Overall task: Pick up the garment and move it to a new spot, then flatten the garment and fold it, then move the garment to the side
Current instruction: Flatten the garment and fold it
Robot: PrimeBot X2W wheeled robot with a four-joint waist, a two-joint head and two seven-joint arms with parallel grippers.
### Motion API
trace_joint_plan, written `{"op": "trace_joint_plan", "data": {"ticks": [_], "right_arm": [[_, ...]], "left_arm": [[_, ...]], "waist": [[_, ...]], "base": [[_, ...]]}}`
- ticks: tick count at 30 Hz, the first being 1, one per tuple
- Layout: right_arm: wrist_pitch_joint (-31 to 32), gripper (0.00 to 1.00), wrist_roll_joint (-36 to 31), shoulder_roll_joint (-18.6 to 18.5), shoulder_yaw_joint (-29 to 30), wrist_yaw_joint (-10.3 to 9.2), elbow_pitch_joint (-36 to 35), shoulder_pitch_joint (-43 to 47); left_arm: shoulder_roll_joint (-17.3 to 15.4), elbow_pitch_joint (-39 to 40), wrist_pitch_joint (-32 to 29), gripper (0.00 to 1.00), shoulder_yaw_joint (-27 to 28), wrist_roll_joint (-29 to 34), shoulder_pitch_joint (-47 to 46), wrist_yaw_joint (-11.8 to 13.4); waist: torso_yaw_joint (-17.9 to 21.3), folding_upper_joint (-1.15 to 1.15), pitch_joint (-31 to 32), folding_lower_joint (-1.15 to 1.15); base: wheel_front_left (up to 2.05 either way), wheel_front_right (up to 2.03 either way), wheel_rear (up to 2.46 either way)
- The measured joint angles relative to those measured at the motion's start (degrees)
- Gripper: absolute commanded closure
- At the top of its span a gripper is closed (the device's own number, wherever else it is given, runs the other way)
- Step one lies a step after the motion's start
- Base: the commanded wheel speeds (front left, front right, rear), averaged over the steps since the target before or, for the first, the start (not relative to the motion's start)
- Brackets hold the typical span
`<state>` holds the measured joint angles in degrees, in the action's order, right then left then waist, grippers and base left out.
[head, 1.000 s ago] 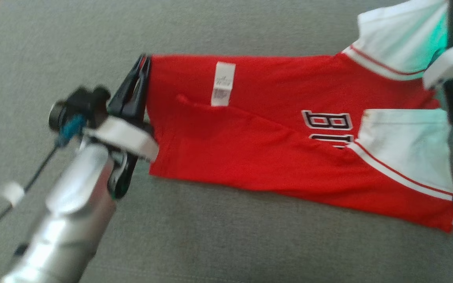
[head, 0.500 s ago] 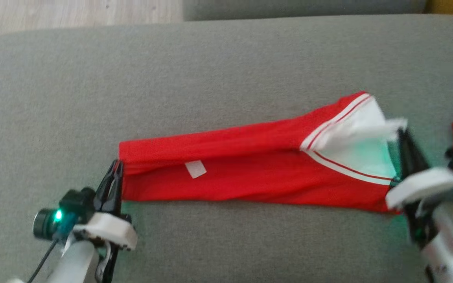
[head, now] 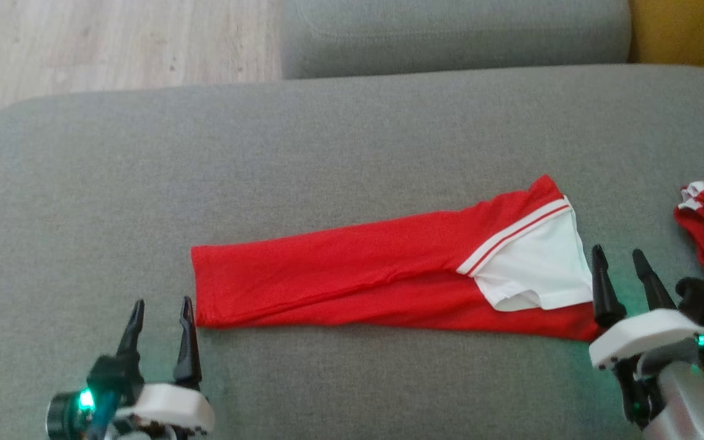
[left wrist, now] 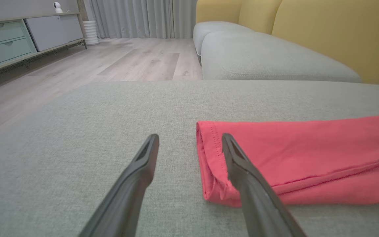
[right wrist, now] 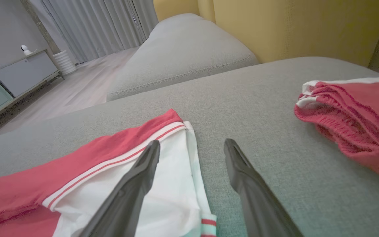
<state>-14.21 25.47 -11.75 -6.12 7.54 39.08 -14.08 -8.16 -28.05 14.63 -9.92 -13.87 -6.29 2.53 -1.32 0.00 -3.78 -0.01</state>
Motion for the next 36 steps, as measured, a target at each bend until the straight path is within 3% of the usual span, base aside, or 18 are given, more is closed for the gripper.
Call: {"op": "trace_joint_plan", "data": {"ticks": [6,12,19,26,34,35,36], "right_arm": [[0.00,0.00,-11.68,3.98,5.67,0.00,-2.54,5.11],[0.00,0.00,-14.11,6.19,8.20,0.00,-2.37,6.86],[1.49,0.00,-15.60,6.05,8.48,0.00,3.05,1.46],[5.76,0.00,-19.18,5.28,10.99,0.00,10.36,-6.45],[4.21,0.00,-20.15,5.46,14.17,0.00,14.00,-6.82],[4.14,0.15,-19.90,5.63,14.11,0.00,14.48,-7.05],[4.13,0.87,-19.42,5.78,13.93,0.00,15.00,-7.34]], "left_arm": [[3.45,5.10,0.00,0.00,3.02,2.35,6.98,-0.78],[4.60,6.42,0.00,0.00,4.28,3.43,8.62,-2.97],[5.16,5.97,0.00,0.00,3.37,3.91,7.72,-5.14],[5.28,5.31,0.00,0.00,0.47,1.16,3.72,-4.97],[5.35,4.38,0.00,0.00,-0.18,0.56,3.67,-4.53],[5.36,4.36,0.00,0.00,-0.18,0.56,3.69,-4.52],[5.35,4.36,0.00,0.00,-0.15,0.55,3.72,-4.48]], "waist": [[-1.05,0.00,3.20,-0.01],[-1.87,0.00,3.18,0.00],[-2.56,0.00,0.21,0.01],[-4.50,0.00,-3.30,0.02],[-6.02,0.00,-4.51,0.01],[-5.96,0.00,-4.44,0.01],[-5.85,0.00,-4.36,0.01]], "base": [[0.00,0.00,0.00],[0.00,0.00,0.00],[0.00,0.00,0.00],[0.00,0.00,0.00],[0.00,0.00,0.00],[0.00,0.00,0.00],[0.00,0.00,0.00]]}}
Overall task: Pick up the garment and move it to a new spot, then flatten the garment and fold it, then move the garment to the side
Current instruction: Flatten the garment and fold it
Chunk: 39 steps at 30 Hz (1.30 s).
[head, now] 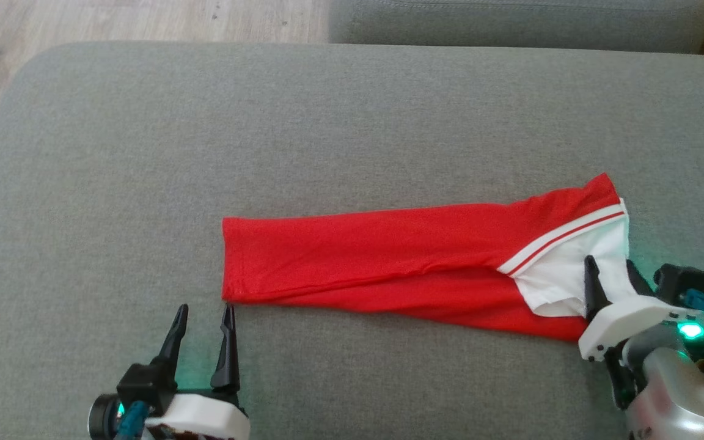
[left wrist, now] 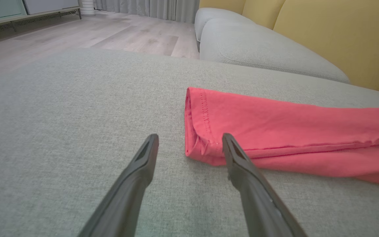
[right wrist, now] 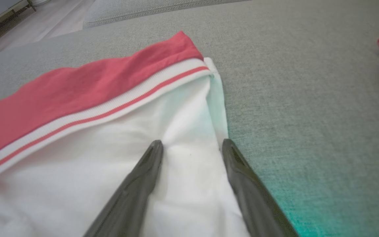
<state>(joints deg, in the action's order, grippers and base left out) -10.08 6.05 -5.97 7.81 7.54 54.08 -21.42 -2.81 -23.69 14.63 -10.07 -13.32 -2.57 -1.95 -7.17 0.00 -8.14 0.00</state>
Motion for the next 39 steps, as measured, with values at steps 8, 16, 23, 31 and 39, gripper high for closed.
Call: {"op": "trace_joint_plan", "data": {"ticks": [8,16,23,31,39], "right_arm": [[-2.13,1.00,5.14,0.32,-3.07,0.00,1.46,-0.40],[-3.75,1.00,6.89,-4.78,-1.15,0.00,-4.27,0.05],[-4.28,1.00,12.47,-2.19,-13.65,0.00,-19.68,4.52],[-3.65,1.00,19.27,-0.82,-29.48,0.00,-26.25,7.66],[-2.93,1.00,21.73,0.56,-35.59,0.00,-23.74,5.02]], "left_arm": [[0.00,-0.27,0.00,0.00,-0.26,-0.41,0.30,-0.01],[0.00,-0.52,0.00,0.00,-0.60,-0.40,0.69,-0.14],[-0.01,-1.32,0.00,0.00,-1.78,-0.42,2.03,-0.63],[-0.03,-1.90,0.00,0.00,-4.15,-0.47,2.60,-1.15],[-0.04,-2.21,0.00,0.00,-5.72,-0.15,3.04,-1.69]], "waist": [[1.43,0.00,1.21,0.00],[2.62,0.00,3.34,0.00],[1.66,0.00,4.91,0.00],[-4.03,0.00,5.81,0.00],[-12.31,0.00,5.79,0.00]], "base": [[0.00,0.00,0.00],[0.00,0.00,0.00],[0.00,0.00,0.00],[0.00,0.00,0.00],[0.00,0.00,0.00]]}}
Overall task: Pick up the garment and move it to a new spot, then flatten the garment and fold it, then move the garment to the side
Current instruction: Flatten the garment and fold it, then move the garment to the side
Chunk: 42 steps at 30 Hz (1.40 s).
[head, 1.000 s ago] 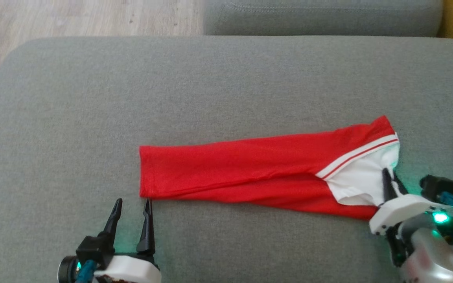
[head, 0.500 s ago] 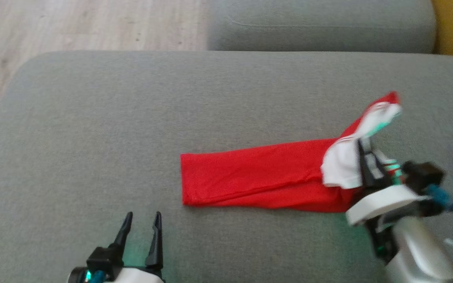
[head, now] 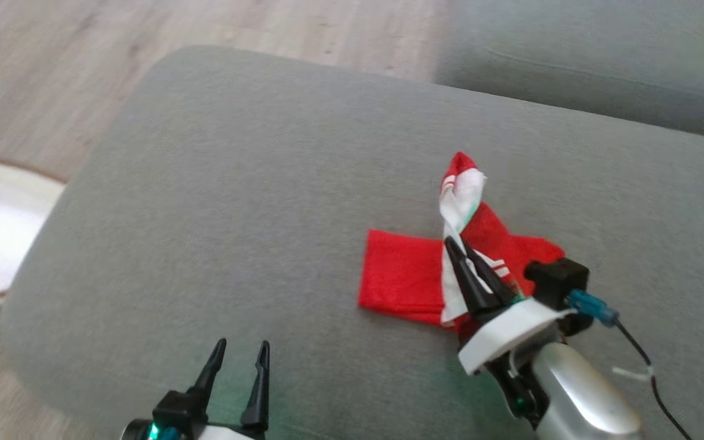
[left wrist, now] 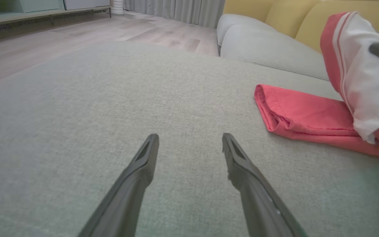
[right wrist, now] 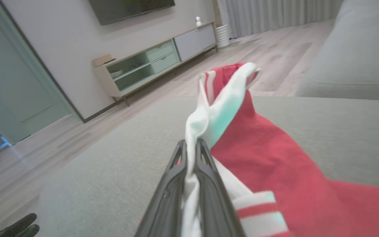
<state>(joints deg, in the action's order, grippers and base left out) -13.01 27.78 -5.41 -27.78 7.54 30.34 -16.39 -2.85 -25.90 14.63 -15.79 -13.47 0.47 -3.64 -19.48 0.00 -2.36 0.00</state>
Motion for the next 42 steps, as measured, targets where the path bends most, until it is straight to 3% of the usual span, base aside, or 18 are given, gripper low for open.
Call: {"op": "trace_joint_plan", "data": {"ticks": [1,2,3,4,7,11,18,23,29,37,42], "right_arm": [[0.00,1.00,0.04,0.38,-0.41,0.00,0.82,-0.69],[0.00,0.90,0.08,0.77,-0.73,0.00,1.70,-1.27],[0.00,0.29,0.51,1.02,-1.13,0.00,2.38,-1.75],[-0.01,0.00,1.14,1.18,-1.48,0.00,2.78,-2.09],[-0.13,0.00,2.69,1.40,-2.66,0.00,3.21,-2.98],[-0.76,0.00,2.66,1.75,-1.89,0.00,4.33,-3.49],[-1.21,0.00,-4.43,1.56,9.83,0.00,6.08,-2.47],[-1.34,0.00,-10.94,1.36,18.49,0.00,4.71,2.90],[-1.34,0.00,-14.91,1.66,22.88,0.00,4.25,7.56],[-1.34,0.00,-15.86,2.43,24.51,0.00,3.74,11.66],[-1.34,0.00,-14.40,2.54,22.57,0.00,4.04,11.60]], "left_arm": [[-0.01,-0.11,0.00,0.00,-0.26,0.00,0.00,-0.21],[-0.01,-0.29,0.00,0.00,-0.76,0.00,0.00,-0.43],[-0.01,-0.49,0.00,0.00,-0.97,-0.01,0.00,-0.42],[-0.01,-0.62,0.00,0.00,-1.05,-0.08,0.01,-0.41],[-0.01,-0.62,0.00,0.00,-1.09,-0.18,0.01,-0.20],[-0.02,-0.51,0.00,0.00,-0.82,-0.42,0.00,0.16],[-0.02,0.56,0.00,0.00,1.67,-0.35,-0.07,1.25],[-0.01,1.79,0.00,0.00,5.09,0.53,-0.14,2.20],[0.04,3.27,0.00,0.00,7.34,1.69,0.07,3.19],[0.03,4.75,0.00,0.00,8.37,1.79,2.93,3.22],[0.03,4.91,0.00,0.00,8.21,1.87,3.42,3.13]], "waist": [[-0.98,0.00,-0.03,0.00],[-1.91,0.00,-0.08,0.00],[-2.72,0.00,-0.12,0.00],[-3.44,0.00,-0.18,0.00],[-4.49,0.00,-0.33,0.00],[-2.69,0.00,-0.15,0.00],[3.97,0.00,0.68,0.00],[10.49,0.00,1.35,0.00],[15.44,0.00,2.31,0.00],[17.32,0.00,3.11,0.00],[16.78,0.00,3.07,0.00]], "base": [[0.00,0.00,0.00],[0.00,0.00,0.00],[0.00,0.00,0.00],[0.00,0.00,0.00],[0.00,0.00,0.00],[0.00,0.00,0.00],[0.00,0.00,0.00],[0.00,0.00,0.00],[0.00,0.00,0.00],[0.00,0.00,0.00],[0.00,0.00,0.00]]}}
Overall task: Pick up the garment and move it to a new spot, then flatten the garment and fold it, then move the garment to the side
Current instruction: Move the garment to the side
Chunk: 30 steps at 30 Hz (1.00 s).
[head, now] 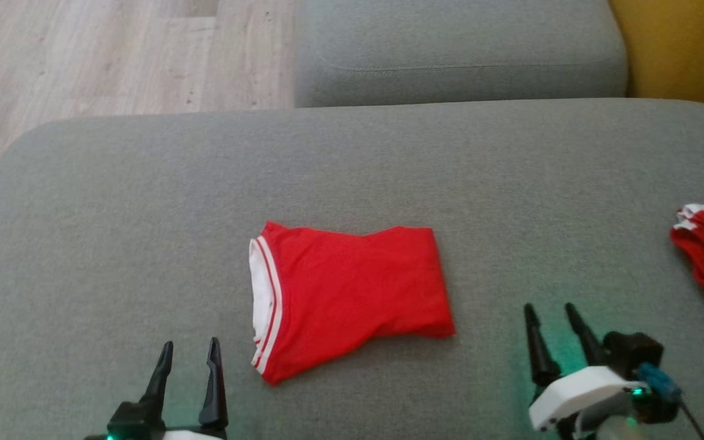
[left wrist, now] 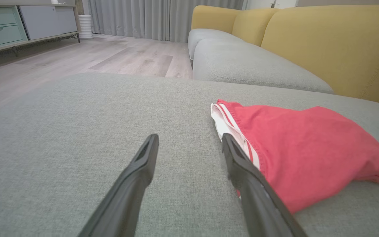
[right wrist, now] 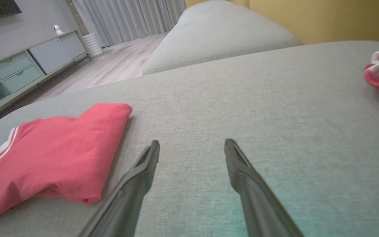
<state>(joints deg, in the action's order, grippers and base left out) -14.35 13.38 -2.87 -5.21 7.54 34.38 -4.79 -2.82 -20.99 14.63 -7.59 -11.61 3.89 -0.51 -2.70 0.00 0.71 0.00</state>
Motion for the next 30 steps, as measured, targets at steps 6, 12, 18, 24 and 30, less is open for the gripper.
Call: {"op": "trace_joint_plan", "data": {"ticks": [6,12,18,24,30], "right_arm": [[0.00,0.00,4.04,0.08,-6.13,0.00,3.60,-3.23],[0.78,0.00,5.63,0.02,-7.51,0.00,8.46,-11.72],[3.67,0.00,5.71,0.00,-7.46,0.00,15.86,-14.63],[3.11,1.00,7.34,-0.18,-7.64,0.00,18.49,-16.14],[1.11,1.00,7.39,0.45,-6.57,0.00,19.46,-16.58]], "left_arm": [[0.00,0.01,0.00,0.00,-2.01,-0.01,-0.06,-0.05],[-0.02,0.31,0.00,0.00,-3.87,-0.01,-0.39,-0.08],[-0.03,0.33,0.00,0.00,-4.31,0.18,-0.49,-0.58],[-0.02,0.53,0.00,0.00,-4.22,0.63,-0.63,-0.76],[-0.04,1.04,0.00,0.00,-3.48,1.15,-1.52,-1.52]], "waist": [[-2.89,0.00,-0.85,0.00],[-7.22,0.00,-3.13,0.01],[-11.56,0.00,-5.36,0.01],[-12.73,0.00,-6.76,0.01],[-8.79,0.00,-6.57,0.01]], "base": [[0.00,0.00,0.00],[0.00,0.00,0.00],[0.00,0.00,0.00],[0.00,0.00,0.00],[0.00,0.00,0.00]]}}
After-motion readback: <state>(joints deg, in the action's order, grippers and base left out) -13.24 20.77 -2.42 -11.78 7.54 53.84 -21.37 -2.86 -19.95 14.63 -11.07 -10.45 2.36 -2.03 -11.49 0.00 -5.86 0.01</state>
